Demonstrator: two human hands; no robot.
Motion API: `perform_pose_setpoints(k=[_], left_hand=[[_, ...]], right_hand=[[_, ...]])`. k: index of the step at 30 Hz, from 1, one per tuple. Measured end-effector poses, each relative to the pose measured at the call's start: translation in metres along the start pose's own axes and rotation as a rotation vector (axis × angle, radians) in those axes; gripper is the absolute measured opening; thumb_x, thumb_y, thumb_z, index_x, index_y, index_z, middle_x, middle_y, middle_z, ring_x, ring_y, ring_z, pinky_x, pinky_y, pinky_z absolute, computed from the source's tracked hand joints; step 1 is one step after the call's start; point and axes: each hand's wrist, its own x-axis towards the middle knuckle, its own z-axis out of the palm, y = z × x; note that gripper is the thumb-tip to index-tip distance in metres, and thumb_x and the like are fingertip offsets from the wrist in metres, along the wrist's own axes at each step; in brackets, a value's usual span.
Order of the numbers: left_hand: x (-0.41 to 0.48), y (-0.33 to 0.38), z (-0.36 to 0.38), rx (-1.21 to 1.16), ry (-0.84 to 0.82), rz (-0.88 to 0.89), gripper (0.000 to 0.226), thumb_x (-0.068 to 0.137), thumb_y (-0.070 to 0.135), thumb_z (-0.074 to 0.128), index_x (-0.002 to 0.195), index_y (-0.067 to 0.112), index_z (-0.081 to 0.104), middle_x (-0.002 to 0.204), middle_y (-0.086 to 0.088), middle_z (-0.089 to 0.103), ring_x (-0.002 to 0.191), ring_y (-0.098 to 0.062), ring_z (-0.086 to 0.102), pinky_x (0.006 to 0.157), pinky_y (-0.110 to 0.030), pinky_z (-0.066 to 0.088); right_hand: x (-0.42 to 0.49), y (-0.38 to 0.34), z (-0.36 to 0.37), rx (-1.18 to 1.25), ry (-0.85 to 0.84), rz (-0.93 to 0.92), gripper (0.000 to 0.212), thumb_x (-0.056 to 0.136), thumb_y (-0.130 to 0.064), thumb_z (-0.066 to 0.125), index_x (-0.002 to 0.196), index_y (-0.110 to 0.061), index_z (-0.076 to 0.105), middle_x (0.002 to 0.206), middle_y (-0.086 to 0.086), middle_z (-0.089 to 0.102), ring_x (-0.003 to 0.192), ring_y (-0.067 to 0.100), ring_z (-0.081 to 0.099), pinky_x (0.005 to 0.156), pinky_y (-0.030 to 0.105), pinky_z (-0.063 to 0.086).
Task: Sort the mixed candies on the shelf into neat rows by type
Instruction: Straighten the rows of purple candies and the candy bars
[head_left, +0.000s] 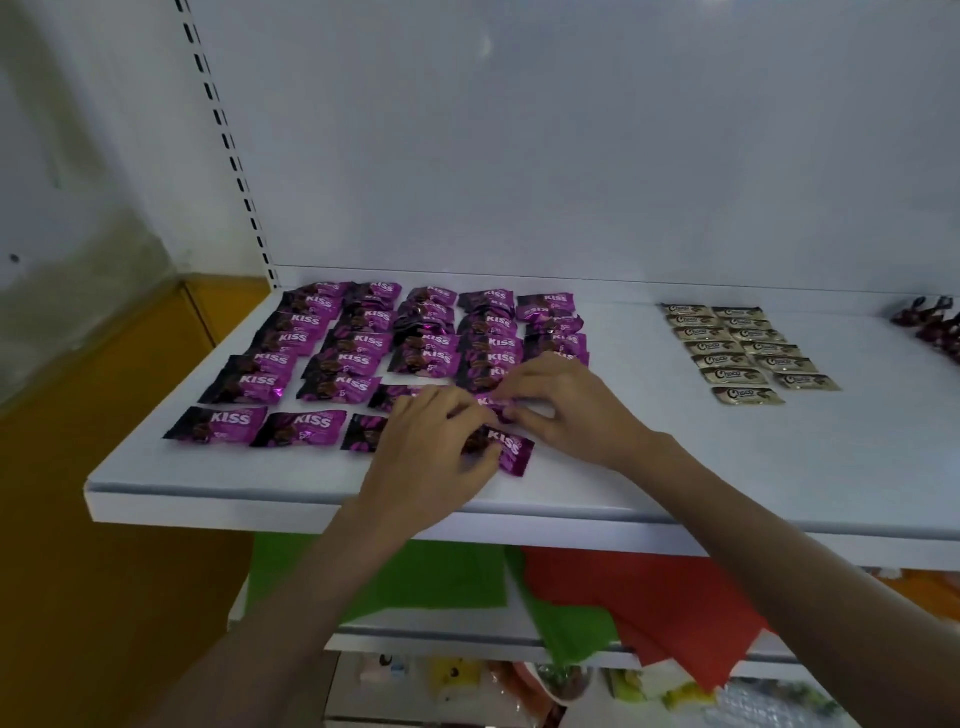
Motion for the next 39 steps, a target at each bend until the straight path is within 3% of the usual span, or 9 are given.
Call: perform_pose_setpoints(k=[7, 12, 17, 22, 28, 34, 39], left_hand=[[-0.008, 0.002, 0.003, 0.046, 0.02, -0.015, 0.032, 0.079, 0.04, 0.047, 0.087, 0.017, 0.069, 0.08, 0.0, 0.062, 0.074, -0.019, 0.058, 0.063, -0.028, 0.044], [-0.01, 0.003, 0.006, 0.0, -0.014, -0.057, 0.024, 0.073, 0.03, 0.074, 0.089, 0.013, 0.068, 0.08, -0.003, 0.06, 0.072, -0.02, 0.059, 0.062, -0.028, 0.047], [-0.009, 0.002, 0.003, -0.005, -0.043, -0.043, 0.029, 0.072, 0.032, 0.076, 0.093, 0.014, 0.066, 0.081, -0.003, 0.061, 0.072, -0.022, 0.06, 0.062, -0.029, 0.047], [0.002, 0.004, -0.006, 0.029, -0.03, -0.023, 0.037, 0.079, 0.044, 0.059, 0.098, 0.012, 0.065, 0.089, -0.004, 0.061, 0.082, -0.022, 0.058, 0.068, -0.032, 0.046], [0.031, 0.04, -0.004, -0.079, -0.031, 0.009, 0.038, 0.085, 0.037, 0.046, 0.111, 0.013, 0.062, 0.106, -0.004, 0.063, 0.099, -0.022, 0.055, 0.084, -0.033, 0.041], [0.076, 0.105, 0.036, -0.193, -0.079, 0.028, 0.034, 0.094, 0.031, 0.047, 0.123, 0.016, 0.055, 0.128, 0.001, 0.054, 0.119, -0.015, 0.046, 0.1, -0.029, 0.032], [0.121, 0.153, 0.094, -0.157, -0.238, -0.041, 0.04, 0.095, 0.032, 0.043, 0.133, 0.021, 0.044, 0.143, 0.003, 0.039, 0.133, -0.014, 0.031, 0.106, -0.028, 0.022]], right_hand=[[0.002, -0.013, 0.011, 0.027, 0.036, 0.057, 0.021, 0.083, -0.015, 0.064, 0.103, -0.011, 0.07, 0.093, 0.008, 0.067, 0.087, 0.023, 0.059, 0.072, 0.033, 0.048], [-0.003, -0.013, 0.014, 0.016, 0.085, 0.127, 0.017, 0.085, -0.017, 0.062, 0.099, -0.011, 0.069, 0.099, 0.006, 0.067, 0.093, 0.022, 0.059, 0.079, 0.036, 0.05], [-0.002, -0.015, 0.013, 0.027, 0.109, 0.147, 0.014, 0.087, -0.016, 0.059, 0.095, -0.011, 0.07, 0.096, 0.007, 0.066, 0.091, 0.022, 0.058, 0.078, 0.038, 0.05], [-0.006, -0.016, 0.0, 0.056, 0.189, 0.207, 0.018, 0.089, -0.014, 0.057, 0.101, -0.01, 0.069, 0.1, 0.007, 0.066, 0.092, 0.02, 0.057, 0.078, 0.028, 0.045], [-0.039, 0.024, -0.038, 0.02, 0.259, 0.334, 0.021, 0.09, -0.016, 0.054, 0.103, -0.009, 0.068, 0.106, 0.009, 0.068, 0.1, 0.026, 0.059, 0.086, 0.031, 0.041], [-0.078, 0.094, -0.082, -0.005, 0.307, 0.476, 0.023, 0.09, -0.01, 0.054, 0.109, -0.009, 0.066, 0.114, 0.006, 0.066, 0.106, 0.024, 0.059, 0.088, 0.018, 0.035], [-0.128, 0.169, -0.114, -0.077, 0.201, 0.525, 0.025, 0.087, -0.005, 0.057, 0.11, -0.008, 0.065, 0.116, 0.01, 0.065, 0.108, 0.03, 0.056, 0.09, 0.029, 0.038]])
